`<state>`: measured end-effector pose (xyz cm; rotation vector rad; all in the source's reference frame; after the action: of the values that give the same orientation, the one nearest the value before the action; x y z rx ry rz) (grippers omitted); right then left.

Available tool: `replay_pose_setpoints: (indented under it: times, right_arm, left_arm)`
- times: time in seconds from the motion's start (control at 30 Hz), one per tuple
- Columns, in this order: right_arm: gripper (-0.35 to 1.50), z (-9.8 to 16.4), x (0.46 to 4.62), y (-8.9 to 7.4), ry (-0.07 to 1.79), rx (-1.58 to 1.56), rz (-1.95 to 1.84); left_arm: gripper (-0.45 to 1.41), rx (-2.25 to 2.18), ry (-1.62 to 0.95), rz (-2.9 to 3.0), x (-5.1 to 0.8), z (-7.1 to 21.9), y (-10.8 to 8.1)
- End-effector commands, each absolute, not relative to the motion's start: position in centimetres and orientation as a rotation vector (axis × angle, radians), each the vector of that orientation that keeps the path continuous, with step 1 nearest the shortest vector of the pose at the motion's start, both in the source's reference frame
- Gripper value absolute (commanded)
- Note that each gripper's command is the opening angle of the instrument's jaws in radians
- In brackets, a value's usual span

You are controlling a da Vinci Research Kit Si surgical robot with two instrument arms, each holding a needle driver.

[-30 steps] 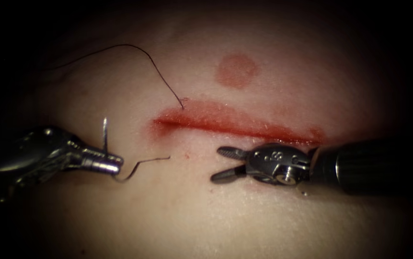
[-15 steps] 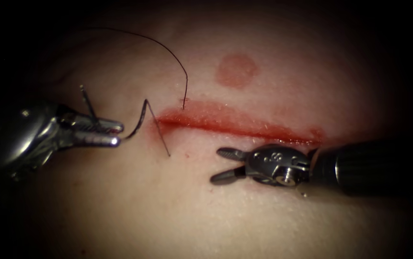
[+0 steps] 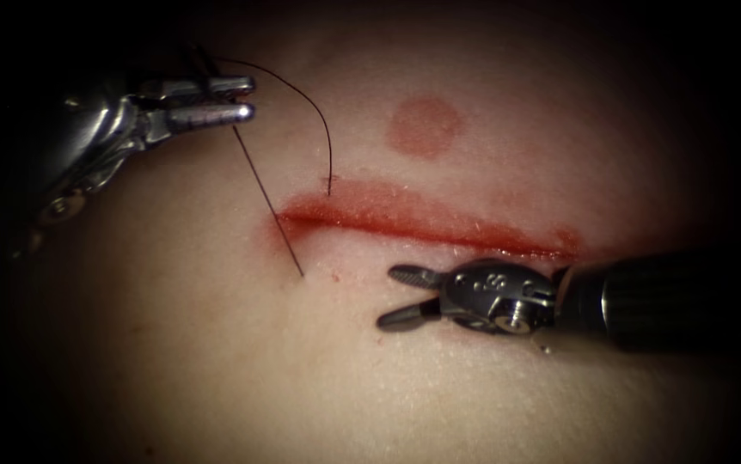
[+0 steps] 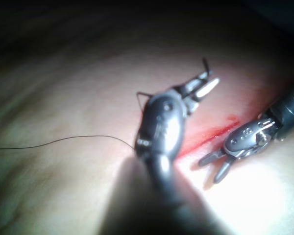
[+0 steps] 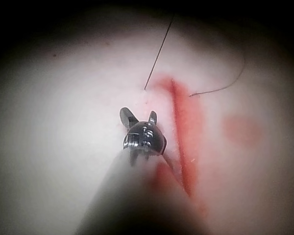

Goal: Wound Closure
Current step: Pull the needle through with the left gripper, then with the right gripper pull the suture through until only the tail remains.

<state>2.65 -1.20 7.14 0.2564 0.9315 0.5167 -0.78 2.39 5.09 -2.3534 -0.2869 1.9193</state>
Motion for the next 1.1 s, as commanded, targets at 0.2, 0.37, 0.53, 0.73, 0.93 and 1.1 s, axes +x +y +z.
replay_pose_setpoints:
  times: [0.2, 0.37, 0.53, 0.73, 0.93, 1.1]
  right_arm:
    - [1.33, 7.2, 2.75, -1.2, 0.934, 0.262, 0.517]
    - [1.33, 7.2, 2.77, -1.2, 0.933, 0.262, 0.519]
    - [1.30, 7.2, 2.80, -1.2, 0.926, 0.267, 0.526]
    - [1.26, 7.1, 3.08, -1.2, 0.927, 0.164, 0.349]
    - [1.26, 7.2, 3.49, -1.1, 0.904, 0.093, 0.279]
    - [1.26, 7.3, 3.81, -1.1, 0.853, 0.065, 0.212]
  left_arm:
    - [-0.35, -2.342, -0.244, 1.922, -0.80, 5.1, 2.6]
    - [-0.35, -2.351, -0.237, 1.906, -0.73, 5.0, 2.9]
    - [-0.35, -2.373, -0.202, 1.898, -0.62, 4.8, 3.3]
    - [-0.35, -2.393, -0.205, 1.948, -0.66, 4.9, 2.9]
    - [-0.35, -2.402, -0.214, 1.969, -0.54, 5.0, 2.7]
    - [-0.35, -2.415, -0.195, 1.911, -0.41, 5.0, 2.7]
